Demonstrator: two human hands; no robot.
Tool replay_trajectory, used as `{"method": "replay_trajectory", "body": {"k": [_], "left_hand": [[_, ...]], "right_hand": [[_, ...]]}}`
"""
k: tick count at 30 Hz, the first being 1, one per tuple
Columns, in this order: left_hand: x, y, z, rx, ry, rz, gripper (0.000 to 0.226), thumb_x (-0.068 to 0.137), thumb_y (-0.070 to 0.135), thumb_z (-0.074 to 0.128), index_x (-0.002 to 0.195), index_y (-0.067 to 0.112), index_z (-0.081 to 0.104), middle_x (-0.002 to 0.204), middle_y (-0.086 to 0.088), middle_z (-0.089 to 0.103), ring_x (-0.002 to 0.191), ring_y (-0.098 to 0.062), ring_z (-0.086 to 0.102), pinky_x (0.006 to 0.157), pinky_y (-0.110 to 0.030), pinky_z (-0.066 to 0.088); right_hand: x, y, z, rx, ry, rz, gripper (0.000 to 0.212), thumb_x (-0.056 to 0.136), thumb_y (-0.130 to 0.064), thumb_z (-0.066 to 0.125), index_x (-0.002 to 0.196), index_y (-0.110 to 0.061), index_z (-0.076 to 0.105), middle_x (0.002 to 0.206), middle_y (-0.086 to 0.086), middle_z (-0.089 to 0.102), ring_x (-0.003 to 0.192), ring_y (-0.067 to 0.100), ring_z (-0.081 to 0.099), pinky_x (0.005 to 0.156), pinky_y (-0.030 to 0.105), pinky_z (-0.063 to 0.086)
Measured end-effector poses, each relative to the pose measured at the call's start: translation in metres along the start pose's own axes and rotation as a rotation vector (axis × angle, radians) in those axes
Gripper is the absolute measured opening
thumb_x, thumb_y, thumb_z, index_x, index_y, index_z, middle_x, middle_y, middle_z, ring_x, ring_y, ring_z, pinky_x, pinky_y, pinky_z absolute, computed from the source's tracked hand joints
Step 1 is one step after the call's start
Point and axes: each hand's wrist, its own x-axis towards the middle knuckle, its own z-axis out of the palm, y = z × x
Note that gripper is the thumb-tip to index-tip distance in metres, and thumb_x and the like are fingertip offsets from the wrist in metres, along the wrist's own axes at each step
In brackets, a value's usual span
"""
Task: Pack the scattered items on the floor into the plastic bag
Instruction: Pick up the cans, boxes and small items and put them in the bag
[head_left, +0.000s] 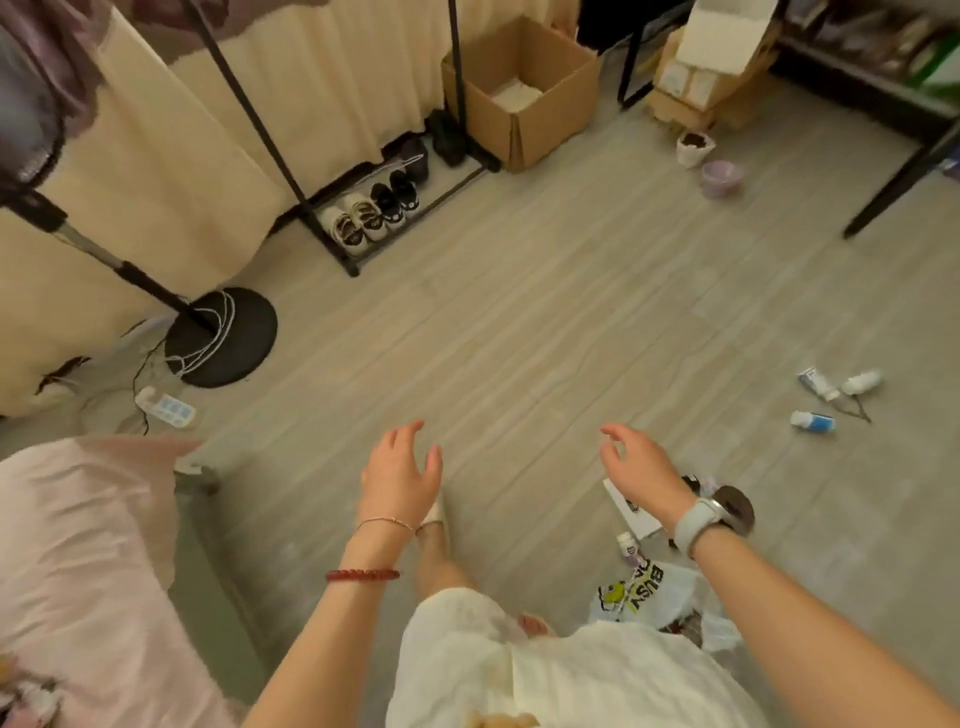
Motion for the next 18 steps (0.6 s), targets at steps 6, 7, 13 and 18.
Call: {"method": "replay_trajectory", "body": {"k": [6,7,13,18], "left_hand": [[0.165,0.072,-0.004,0.124,-0.212,0.339,0.040,0.091,0.024,0.049,0.128,0.010,0.046,0.127,-0.012,0.052,0.119,-0.029,0.049,0.099,-0.041,0.040],[0.187,0.088,-0.004,0.145,-0.250,0.395,0.040,0.090,0.024,0.050,0.128,0.010,0.046,0.126,-0.012,0.053,0.117,-0.030,0.050,0.097,-0.040,0.040],[0.267,0.219,0.057,0.350,-0.624,0.778,0.040,0.091,0.024,0.048,0.129,0.012,0.044,0.130,-0.014,0.048,0.113,-0.033,0.052,0.094,-0.042,0.044],[0.246,0.325,0.151,0.492,-0.813,1.135,0.040,0.091,0.022,0.049,0.129,0.010,0.046,0.133,-0.016,0.047,0.119,-0.035,0.047,0.100,-0.046,0.040]], "right_hand": [[0.070,-0.015,-0.023,0.245,0.237,0.319,0.039,0.096,-0.015,0.037,0.133,-0.003,0.042,0.139,0.018,0.046,0.129,0.030,0.041,0.105,0.035,0.032],[0.074,-0.017,-0.025,0.305,0.271,0.376,0.039,0.096,-0.014,0.038,0.133,-0.002,0.041,0.139,0.018,0.046,0.129,0.030,0.042,0.105,0.035,0.033],[0.073,0.000,-0.040,0.631,0.585,0.685,0.037,0.094,-0.012,0.043,0.131,-0.005,0.045,0.137,0.016,0.048,0.127,0.028,0.045,0.103,0.031,0.033],[0.066,0.043,-0.040,0.812,0.806,0.933,0.035,0.095,-0.016,0.043,0.128,-0.006,0.048,0.133,0.014,0.052,0.123,0.028,0.048,0.099,0.031,0.036]]}}
